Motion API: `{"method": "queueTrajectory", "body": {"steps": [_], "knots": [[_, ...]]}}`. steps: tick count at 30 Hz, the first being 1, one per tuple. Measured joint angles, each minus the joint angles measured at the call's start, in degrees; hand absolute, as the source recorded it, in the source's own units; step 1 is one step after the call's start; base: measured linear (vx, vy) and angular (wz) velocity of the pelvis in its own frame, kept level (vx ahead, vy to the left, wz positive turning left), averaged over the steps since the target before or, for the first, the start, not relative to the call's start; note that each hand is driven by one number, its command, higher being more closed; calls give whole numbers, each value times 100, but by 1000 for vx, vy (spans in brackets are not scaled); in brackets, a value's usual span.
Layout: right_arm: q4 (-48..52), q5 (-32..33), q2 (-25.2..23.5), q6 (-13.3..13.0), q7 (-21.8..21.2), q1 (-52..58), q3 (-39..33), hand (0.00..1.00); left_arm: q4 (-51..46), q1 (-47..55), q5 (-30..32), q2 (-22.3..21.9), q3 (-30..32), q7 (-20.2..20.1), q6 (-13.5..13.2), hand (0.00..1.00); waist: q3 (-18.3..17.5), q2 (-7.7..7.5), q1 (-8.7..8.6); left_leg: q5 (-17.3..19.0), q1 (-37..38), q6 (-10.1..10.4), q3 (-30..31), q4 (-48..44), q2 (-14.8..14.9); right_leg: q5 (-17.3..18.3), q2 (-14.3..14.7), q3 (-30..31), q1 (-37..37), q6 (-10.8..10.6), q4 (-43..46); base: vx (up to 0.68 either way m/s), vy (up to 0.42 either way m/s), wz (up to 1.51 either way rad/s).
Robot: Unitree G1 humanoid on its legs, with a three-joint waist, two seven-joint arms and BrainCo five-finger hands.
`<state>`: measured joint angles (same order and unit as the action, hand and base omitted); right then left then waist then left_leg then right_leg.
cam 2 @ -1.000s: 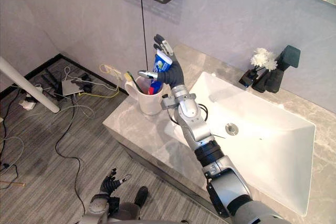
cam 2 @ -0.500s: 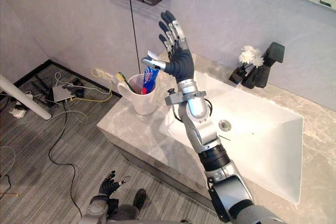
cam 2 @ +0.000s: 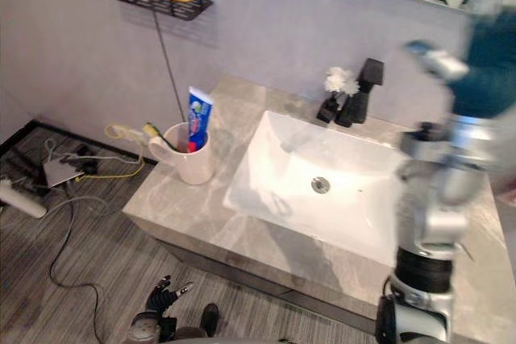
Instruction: Organize washtable
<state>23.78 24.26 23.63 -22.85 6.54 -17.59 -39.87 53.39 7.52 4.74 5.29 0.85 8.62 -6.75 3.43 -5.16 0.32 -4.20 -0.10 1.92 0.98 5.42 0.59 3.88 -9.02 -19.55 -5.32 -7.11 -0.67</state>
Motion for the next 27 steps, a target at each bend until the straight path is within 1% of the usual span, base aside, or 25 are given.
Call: {"method": "queueTrajectory", "body": {"steps": [1,2,3,4,5,6,9,10,11,12,14,15,16,17,19,20,21,22,23,25,27], "knots": [[2,0,16,-57,41,136,-249,0,19,7,-1,-6,9,-10,1,0,-29,14,-20,7,-1,0,-33,1,7,-7,4,33,15,2,-11,-11,-4,-32],[-9,-1,28,-124,168,381,-673,0,21,54,0,-23,104,-50,3,0,-100,45,-71,25,-8,5,-119,2,27,-25,18,103,62,19,-24,-7,-11,-27],[-27,-3,30,-162,249,593,-1024,0,37,66,-1,-59,174,-95,14,0,-133,78,-152,31,-6,7,-140,3,35,-32,28,127,64,21,-50,-5,-11,-22],[-46,-19,32,-183,302,698,-1192,0,43,89,0,-67,209,-101,16,0,-149,93,-197,32,-6,8,-147,3,39,-33,33,135,68,22,-55,-8,-15,-11],[-133,-51,31,-205,430,919,-1433,0,50,126,-1,-76,210,-110,19,0,-203,117,-285,38,-8,17,-164,5,47,-33,43,163,85,22,-55,-8,-9,-19],[-317,-103,16,-209,526,1170,-1640,0,55,149,-1,-84,218,-112,21,0,-277,110,-290,56,-10,27,-239,6,53,-38,59,247,135,29,-53,-4,-8,-25],[-739,-334,-213,-144,761,1657,-1938,0,106,152,-1,-163,369,-120,26,0,-396,100,-339,71,-10,39,-277,10,60,-43,81,293,159,37,-61,4,-8,-12],[-1081,-673,-512,4,998,1970,-2070,0,119,147,1,-211,459,-124,27,0,-446,92,-420,75,-9,45,-281,13,66,-42,86,296,161,38,-61,0,0,0],[-1197,-763,-625,66,1076,2075,-2090,0,119,148,4,-233,504,-129,27,0,-450,85,-430,76,-8,45,-286,14,66,-42,85,299,163,38,-60,0,0,0],[-1316,-838,-753,117,1137,2187,-2095,0,118,145,5,-270,569,-132,27,0,-453,85,-439,76,-6,45,-294,15,69,-42,83,304,165,38,-59,-14,-4,-5],[-1677,-1059,-1354,404,1395,2606,-2091,0,116,137,5,-420,848,-158,31,0,-460,88,-444,89,17,40,-428,27,110,-42,78,354,173,37,-52,-21,-9,-11],[-1731,-1093,-1528,470,1460,2685,-2083,0,115,138,4,-454,901,-171,35,0,-471,105,-444,97,33,39,-457,25,114,-42,77,374,169,37,-48,-15,-4,-17],[-1840,-1090,-1875,601,1582,2842,-2051,0,114,125,-2,-511,1042,-210,64,0,-481,99,-444,112,66,38,-510,13,123,-41,77,399,155,37,-48,0,1,-14],[-1850,-1088,-2250,703,1691,3001,-1968,0,114,114,-4,-596,1213,-211,108,0,-525,146,-454,118,81,35,-531,9,126,-41,75,405,147,37,-47,8,-1,-12],[-1866,-1077,-2667,816,1757,3195,-1777,0,114,98,-5,-711,1329,-213,134,0,-543,163,-470,123,103,30,-577,7,135,-42,75,427,146,37,-43,2,-2,-11],[-2051,-1074,-2721,930,1777,3257,-1535,0,113,89,-12,-793,1333,-216,145,0,-553,208,-509,135,141,24,-625,8,137,-41,67,465,139,36,-25,-23,7,-25],[-2254,-1075,-2730,1008,1811,3265,-1349,0,112,92,-14,-876,1315,-223,152,0,-545,232,-475,175,222,25,-715,11,151,-36,65,544,111,34,0,-30,12,-29],[-2371,-1074,-2747,1032,1823,3263,-1269,0,109,76,-14,-914,1305,-223,152,0,-542,238,-448,200,273,29,-764,13,161,-27,54,574,89,37,12,-38,25,-27],[-2588,-1070,-2799,1057,1826,3304,-1076,0,123,40,-35,-951,1305,-173,221,0,-537,245,-432,241,326,51,-801,25,171,5,33,574,67,51,52,-41,16,-13],[-2937,-1019,-2821,1093,1817,3319,-825,0,122,29,-70,-945,1251,-165,243,0,-531,255,-429,254,349,35,-840,42,178,51,26,573,70,68,82,-20,6,-2],[-3413,-1018,-2854,1121,1770,3411,-408,0,122,5,-80,-944,1192,-88,262,0,-509,271,-415,252,368,45,-909,42,188,56,21,575,71,74,103,6,5,-5]]}}
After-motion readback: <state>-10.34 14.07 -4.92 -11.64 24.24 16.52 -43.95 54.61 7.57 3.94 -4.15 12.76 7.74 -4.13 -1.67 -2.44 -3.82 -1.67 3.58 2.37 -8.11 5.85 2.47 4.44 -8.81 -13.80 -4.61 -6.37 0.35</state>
